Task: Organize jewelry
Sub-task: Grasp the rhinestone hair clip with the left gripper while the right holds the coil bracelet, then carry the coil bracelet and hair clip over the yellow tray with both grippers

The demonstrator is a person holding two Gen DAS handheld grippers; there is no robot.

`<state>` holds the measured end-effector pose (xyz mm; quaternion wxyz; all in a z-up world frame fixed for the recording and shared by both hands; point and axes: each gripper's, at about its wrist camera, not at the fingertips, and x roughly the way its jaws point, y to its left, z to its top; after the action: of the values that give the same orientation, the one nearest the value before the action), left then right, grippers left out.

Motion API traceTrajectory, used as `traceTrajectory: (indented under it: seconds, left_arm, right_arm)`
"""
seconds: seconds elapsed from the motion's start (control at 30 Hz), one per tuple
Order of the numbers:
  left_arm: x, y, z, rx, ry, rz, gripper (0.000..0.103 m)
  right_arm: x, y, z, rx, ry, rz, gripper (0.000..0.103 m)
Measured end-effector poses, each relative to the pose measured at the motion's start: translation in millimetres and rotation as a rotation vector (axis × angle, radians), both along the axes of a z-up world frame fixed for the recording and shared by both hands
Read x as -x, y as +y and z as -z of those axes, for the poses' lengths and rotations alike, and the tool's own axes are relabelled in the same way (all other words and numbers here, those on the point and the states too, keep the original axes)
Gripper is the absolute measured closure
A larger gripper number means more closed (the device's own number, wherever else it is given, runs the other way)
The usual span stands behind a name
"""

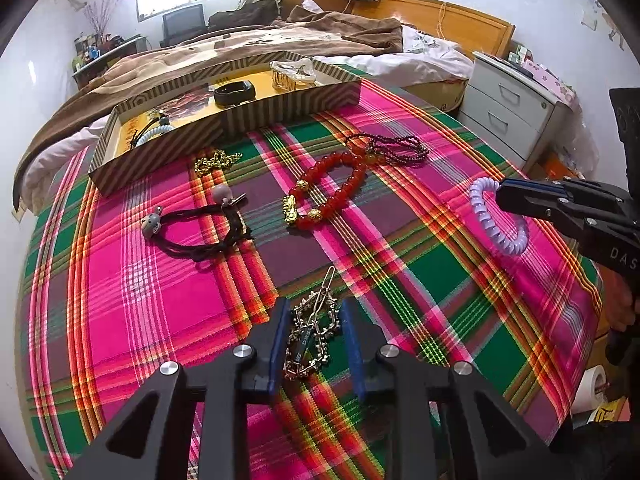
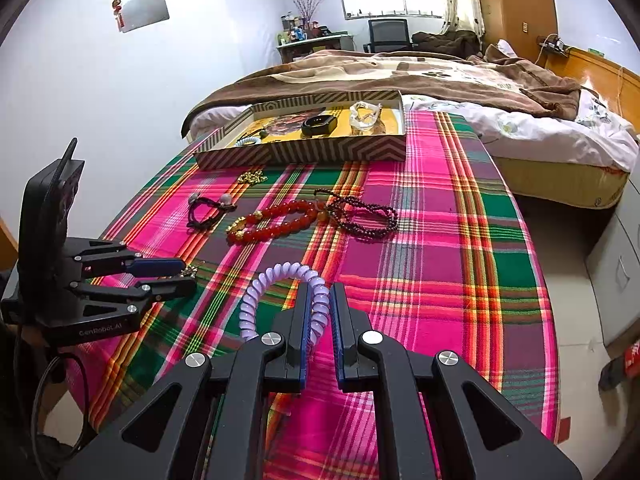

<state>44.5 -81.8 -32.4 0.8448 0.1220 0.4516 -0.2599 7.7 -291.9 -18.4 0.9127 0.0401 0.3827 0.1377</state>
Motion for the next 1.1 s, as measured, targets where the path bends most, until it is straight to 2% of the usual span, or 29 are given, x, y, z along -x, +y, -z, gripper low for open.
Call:
traceTrajectory:
  seconds: [0.5,1.1]
  left_arm:
    - [-5,10,-8,0.013,-0.017,-0.047,0.079]
    - [-25,25,-38,0.052,-0.081,-0.093,0.08]
  right_arm:
    - [-2,0,-4,0.001,-0.011,0.003,0.094]
    - [-24,12,-22,0.011,-0.051,-0.01,0.094]
